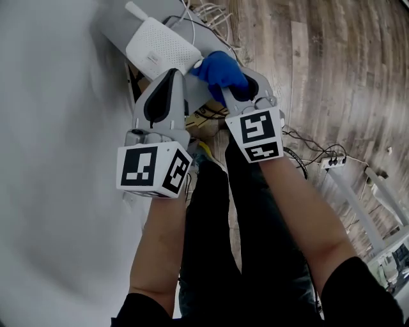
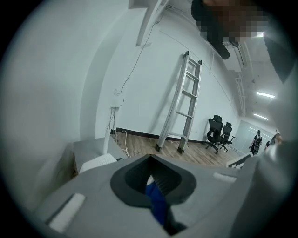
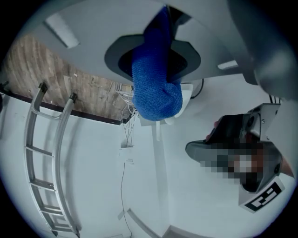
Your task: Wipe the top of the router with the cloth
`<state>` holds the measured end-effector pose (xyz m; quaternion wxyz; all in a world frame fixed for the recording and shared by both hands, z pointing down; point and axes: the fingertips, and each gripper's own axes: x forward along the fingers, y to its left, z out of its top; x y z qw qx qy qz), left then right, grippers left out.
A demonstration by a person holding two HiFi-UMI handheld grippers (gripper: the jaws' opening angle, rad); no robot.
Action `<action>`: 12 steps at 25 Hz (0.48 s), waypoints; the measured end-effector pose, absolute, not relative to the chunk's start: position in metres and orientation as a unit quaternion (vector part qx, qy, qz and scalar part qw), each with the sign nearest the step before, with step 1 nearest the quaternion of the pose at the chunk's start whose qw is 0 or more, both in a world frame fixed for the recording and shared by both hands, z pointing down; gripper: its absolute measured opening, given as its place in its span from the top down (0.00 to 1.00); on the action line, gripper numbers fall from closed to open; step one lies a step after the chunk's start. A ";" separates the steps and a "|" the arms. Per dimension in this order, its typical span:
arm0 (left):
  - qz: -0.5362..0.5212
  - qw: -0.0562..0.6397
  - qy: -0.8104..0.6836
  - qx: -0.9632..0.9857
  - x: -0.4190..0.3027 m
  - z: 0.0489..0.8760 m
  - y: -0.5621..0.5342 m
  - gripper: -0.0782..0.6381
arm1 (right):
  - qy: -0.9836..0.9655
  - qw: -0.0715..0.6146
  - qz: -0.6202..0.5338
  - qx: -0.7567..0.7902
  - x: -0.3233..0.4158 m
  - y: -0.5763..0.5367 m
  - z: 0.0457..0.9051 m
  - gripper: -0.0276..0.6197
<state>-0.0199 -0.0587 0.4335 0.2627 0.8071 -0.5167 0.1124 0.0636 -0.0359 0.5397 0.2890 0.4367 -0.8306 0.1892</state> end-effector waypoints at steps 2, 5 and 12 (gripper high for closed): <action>0.107 0.256 -0.520 0.808 -0.023 0.415 -0.065 0.89 | -0.836 0.285 0.184 0.431 0.059 -0.035 0.517 0.79; 0.098 0.244 -0.524 0.810 -0.027 0.386 -0.074 0.89 | -0.847 0.275 0.172 0.421 0.051 -0.036 0.479 0.79; 0.082 0.235 -0.548 0.798 -0.052 0.345 -0.085 0.89 | -0.874 0.228 0.128 0.410 0.027 -0.068 0.398 0.79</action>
